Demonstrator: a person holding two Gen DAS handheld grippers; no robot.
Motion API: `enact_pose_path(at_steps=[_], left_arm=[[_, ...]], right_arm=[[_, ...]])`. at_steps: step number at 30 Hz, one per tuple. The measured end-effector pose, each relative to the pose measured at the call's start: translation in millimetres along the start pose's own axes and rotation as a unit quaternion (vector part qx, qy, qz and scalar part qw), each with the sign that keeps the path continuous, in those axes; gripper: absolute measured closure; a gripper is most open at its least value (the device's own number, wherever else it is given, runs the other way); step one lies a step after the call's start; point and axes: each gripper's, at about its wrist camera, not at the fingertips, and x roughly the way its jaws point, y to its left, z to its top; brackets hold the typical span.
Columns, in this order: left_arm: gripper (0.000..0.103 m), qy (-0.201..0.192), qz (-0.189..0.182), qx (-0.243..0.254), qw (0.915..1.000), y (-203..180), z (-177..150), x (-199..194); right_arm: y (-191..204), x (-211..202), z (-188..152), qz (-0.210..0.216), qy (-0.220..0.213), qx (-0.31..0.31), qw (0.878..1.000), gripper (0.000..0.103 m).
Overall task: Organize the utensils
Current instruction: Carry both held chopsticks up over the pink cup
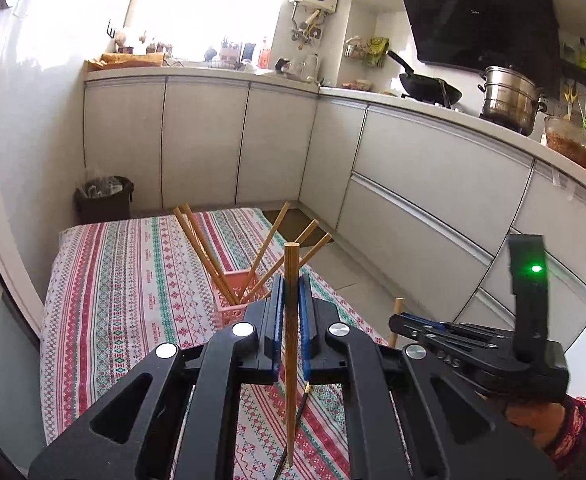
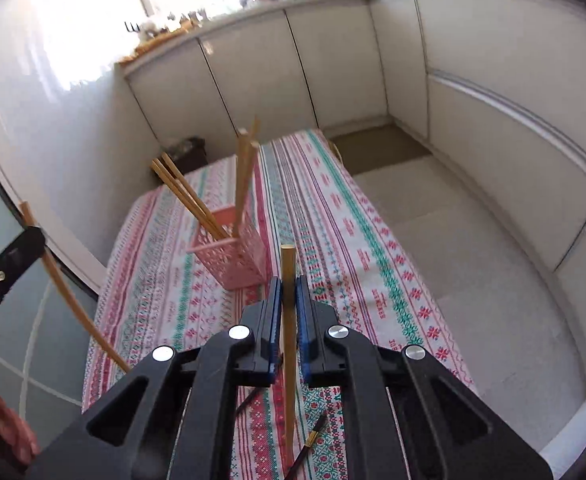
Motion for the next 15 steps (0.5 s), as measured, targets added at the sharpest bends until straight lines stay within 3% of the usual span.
enact_pose_path(at_steps=[8, 15], left_arm=[[0.097, -0.043, 0.009, 0.009, 0.999, -12, 36, -14], [0.097, -0.095, 0.039, 0.017, 0.9946, -9, 84, -10]], right_arm=[[24, -67, 50, 0.037, -0.092, -0.024, 0.995, 0.095], [48, -78, 121, 0.062, -0.155, -0.03, 0.986, 0.095]])
